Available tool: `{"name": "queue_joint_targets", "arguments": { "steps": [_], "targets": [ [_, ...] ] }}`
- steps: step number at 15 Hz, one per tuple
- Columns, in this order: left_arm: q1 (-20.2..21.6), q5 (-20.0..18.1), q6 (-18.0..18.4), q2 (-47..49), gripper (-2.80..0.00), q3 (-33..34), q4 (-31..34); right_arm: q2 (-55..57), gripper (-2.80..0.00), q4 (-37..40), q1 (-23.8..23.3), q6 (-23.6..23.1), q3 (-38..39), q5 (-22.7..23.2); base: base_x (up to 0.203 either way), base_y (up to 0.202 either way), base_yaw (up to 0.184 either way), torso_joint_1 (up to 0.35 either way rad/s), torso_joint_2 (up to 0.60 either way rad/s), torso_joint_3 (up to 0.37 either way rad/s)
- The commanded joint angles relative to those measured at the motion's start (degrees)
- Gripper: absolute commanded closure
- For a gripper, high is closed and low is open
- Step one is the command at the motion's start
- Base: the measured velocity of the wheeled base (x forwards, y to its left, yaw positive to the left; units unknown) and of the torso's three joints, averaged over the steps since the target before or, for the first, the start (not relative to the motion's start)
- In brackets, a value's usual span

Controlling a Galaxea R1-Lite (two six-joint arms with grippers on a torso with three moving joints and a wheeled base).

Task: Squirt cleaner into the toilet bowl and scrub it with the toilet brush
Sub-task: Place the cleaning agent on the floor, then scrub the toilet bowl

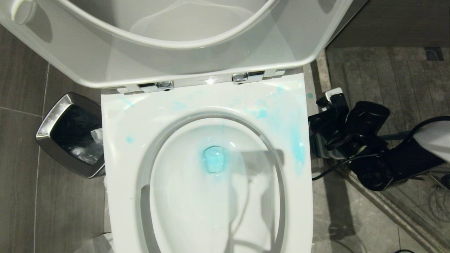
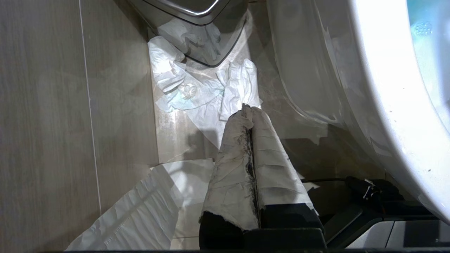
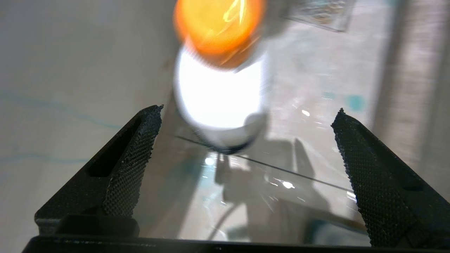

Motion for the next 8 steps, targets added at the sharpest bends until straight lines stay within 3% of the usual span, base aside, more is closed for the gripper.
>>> {"name": "queue_joint_targets", "arguments": {
  "steps": [1, 3, 6, 8],
  "targets": [
    [0.00, -0.02, 0.00, 0.00, 0.00, 0.00, -0.02, -10.56, -2.80, 5.80, 0.06, 0.06, 2.43, -2.72, 0.000, 0.000, 0.000, 0.000, 0.00, 0.000],
    [0.00, -0.02, 0.00, 0.00, 0.00, 0.00, -0.02, -18.31, -2.80, 16.63, 0.38, 0.23, 4.10, -3.67, 0.000, 0.000, 0.000, 0.000, 0.00, 0.000],
    [0.00, -0.02, 0.00, 0.00, 0.00, 0.00, -0.02, -28.81, -2.80, 40.72, 2.84, 0.58, 2.67, -3.88, 0.000, 0.000, 0.000, 0.000, 0.00, 0.000],
    [0.00, -0.02, 0.00, 0.00, 0.00, 0.00, -0.02, -31.64, -2.80, 47.84, 4.40, 0.71, -1.44, -4.00, 0.000, 0.000, 0.000, 0.000, 0.00, 0.000]
  ]
}}
